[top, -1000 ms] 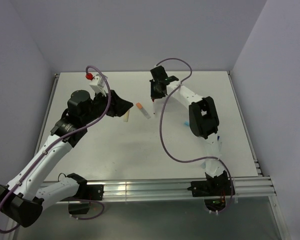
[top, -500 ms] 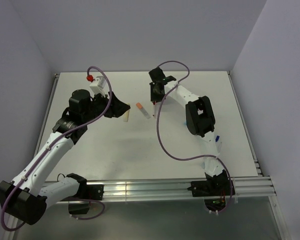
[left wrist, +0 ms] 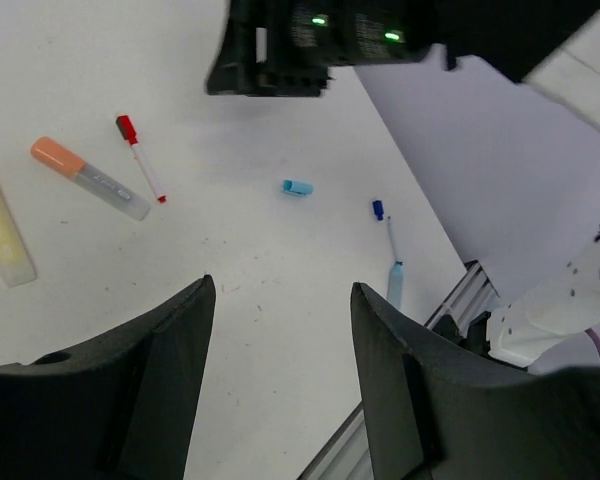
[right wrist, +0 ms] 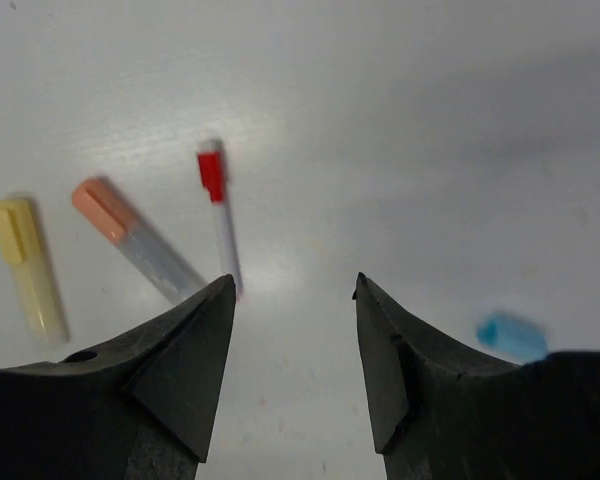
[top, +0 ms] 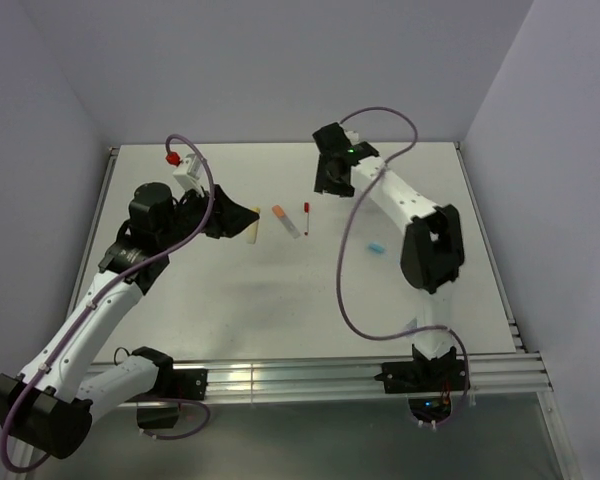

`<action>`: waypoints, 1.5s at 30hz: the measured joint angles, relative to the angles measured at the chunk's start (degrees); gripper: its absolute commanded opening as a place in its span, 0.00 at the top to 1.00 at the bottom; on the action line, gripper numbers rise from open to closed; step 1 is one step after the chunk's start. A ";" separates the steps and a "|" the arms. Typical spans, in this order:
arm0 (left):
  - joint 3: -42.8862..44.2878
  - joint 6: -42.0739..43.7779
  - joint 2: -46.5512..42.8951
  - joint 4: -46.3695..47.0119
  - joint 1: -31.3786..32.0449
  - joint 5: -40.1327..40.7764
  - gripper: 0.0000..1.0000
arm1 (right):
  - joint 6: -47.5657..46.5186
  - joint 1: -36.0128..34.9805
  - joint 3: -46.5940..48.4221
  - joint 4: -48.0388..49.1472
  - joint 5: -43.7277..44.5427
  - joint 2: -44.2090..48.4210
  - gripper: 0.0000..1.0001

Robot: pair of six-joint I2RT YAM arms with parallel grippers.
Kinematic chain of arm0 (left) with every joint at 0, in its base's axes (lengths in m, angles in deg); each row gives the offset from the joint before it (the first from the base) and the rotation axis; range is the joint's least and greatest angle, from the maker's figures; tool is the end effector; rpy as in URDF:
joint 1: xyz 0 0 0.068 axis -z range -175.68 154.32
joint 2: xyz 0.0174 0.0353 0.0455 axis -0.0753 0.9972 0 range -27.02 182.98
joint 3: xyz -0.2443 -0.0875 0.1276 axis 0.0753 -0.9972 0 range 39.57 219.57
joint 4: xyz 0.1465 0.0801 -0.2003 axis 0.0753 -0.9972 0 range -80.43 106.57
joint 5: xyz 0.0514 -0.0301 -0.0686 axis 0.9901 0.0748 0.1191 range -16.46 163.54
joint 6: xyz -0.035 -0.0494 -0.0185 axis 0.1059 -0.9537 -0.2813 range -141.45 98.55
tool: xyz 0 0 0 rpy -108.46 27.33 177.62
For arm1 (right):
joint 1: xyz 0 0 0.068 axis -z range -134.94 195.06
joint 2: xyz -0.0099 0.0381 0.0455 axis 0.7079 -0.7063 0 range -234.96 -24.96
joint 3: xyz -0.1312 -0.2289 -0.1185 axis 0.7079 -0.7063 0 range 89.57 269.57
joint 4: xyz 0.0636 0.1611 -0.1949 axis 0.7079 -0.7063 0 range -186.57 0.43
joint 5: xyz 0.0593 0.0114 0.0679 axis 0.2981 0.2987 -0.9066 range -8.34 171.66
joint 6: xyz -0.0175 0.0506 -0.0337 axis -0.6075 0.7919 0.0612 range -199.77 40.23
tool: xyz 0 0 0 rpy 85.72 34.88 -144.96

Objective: Insert the pens into the pen caps

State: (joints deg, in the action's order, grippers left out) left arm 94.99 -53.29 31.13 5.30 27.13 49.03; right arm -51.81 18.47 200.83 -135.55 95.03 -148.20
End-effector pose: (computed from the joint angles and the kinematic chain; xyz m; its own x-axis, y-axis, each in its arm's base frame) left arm 0.2072 -0.1091 0.3717 -0.5713 -0.2804 -0.7714 0.4973 0.6294 -0.5971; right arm 0.4430 0.2092 0.2537 -0.8222 0.0985 -0.5606 0.0676 0.9948 0.0756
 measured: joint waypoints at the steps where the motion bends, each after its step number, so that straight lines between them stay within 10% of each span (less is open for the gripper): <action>1: -0.22 -0.59 -0.44 0.52 -0.15 -0.44 0.39 | 1.68 0.15 -3.56 -0.61 1.36 4.79 0.41; 12: -3.02 -6.86 -2.75 3.50 -0.66 -3.48 0.40 | 23.76 7.23 -52.70 -8.22 3.76 52.57 0.41; 45: -5.07 -11.06 -2.38 6.34 -0.66 -5.81 0.41 | 32.20 27.98 -75.71 -10.75 -1.27 56.28 0.37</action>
State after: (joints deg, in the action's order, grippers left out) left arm 89.92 -64.35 28.75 11.64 26.47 43.21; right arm -19.61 46.45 125.12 -146.30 93.76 -91.92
